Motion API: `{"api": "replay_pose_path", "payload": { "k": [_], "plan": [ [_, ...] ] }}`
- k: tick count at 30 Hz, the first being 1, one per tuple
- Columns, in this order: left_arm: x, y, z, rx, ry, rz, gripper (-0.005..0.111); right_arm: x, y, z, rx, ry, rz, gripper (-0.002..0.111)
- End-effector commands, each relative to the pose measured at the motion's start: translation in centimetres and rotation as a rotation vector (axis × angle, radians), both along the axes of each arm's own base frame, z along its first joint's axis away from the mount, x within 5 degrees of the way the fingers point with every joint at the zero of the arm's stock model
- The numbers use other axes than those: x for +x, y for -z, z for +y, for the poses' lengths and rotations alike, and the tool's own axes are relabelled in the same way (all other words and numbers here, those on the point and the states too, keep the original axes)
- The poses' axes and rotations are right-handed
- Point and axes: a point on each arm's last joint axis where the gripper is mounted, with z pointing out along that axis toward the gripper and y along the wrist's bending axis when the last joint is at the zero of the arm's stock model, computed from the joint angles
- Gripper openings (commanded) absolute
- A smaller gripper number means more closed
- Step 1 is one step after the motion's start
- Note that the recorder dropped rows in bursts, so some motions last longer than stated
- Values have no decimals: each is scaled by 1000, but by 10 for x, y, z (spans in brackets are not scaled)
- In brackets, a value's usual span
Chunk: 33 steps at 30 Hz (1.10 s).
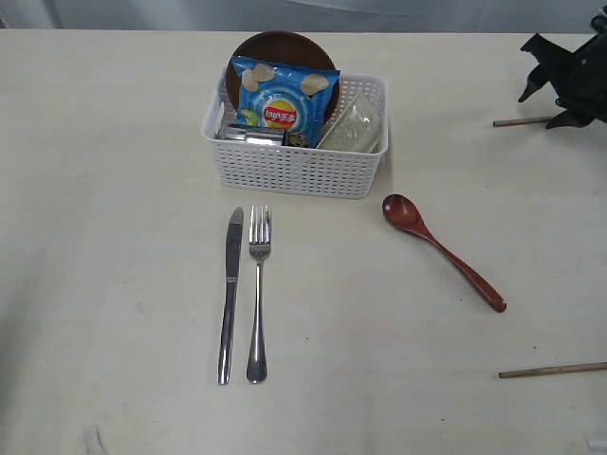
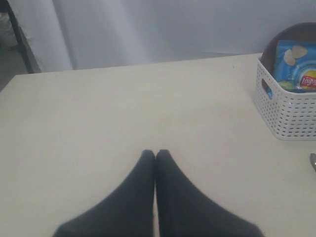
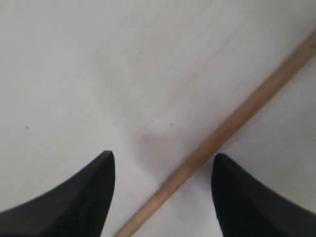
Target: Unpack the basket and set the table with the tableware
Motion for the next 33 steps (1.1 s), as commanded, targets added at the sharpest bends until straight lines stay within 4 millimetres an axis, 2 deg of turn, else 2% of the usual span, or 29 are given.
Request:
{"api": "replay_pose_path", "payload": {
  "k": [1,5,12,20,22,25,29,32,33],
  "plan": [
    [0,0,0,2,-3,-9,0,3,-1,-3,-7,-15,3,56],
    [0,0,0,2,-3,-9,0,0,9,-2,-1,-35,50,54],
    [0,0,0,2,-3,-9,0,-11,41,2,21,-130,189,24],
    [0,0,0,2,-3,-9,0,-19,50,-1,-40,-270,268,1],
    [0,0,0,2,-3,-9,0,-20,50,-1,-63,-333,269,-1],
    [0,0,0,2,-3,-9,0,-19,41,0,-119,-534,234,-1],
    [0,0,0,2,-3,-9,0,-16,16,2,-198,-832,187,0],
    [0,0,0,2,-3,-9,0,-12,-8,-5,-301,-908,175,0],
    [0,0,0,2,-3,-9,0,-10,-17,-7,-353,-934,172,4]
  ]
}}
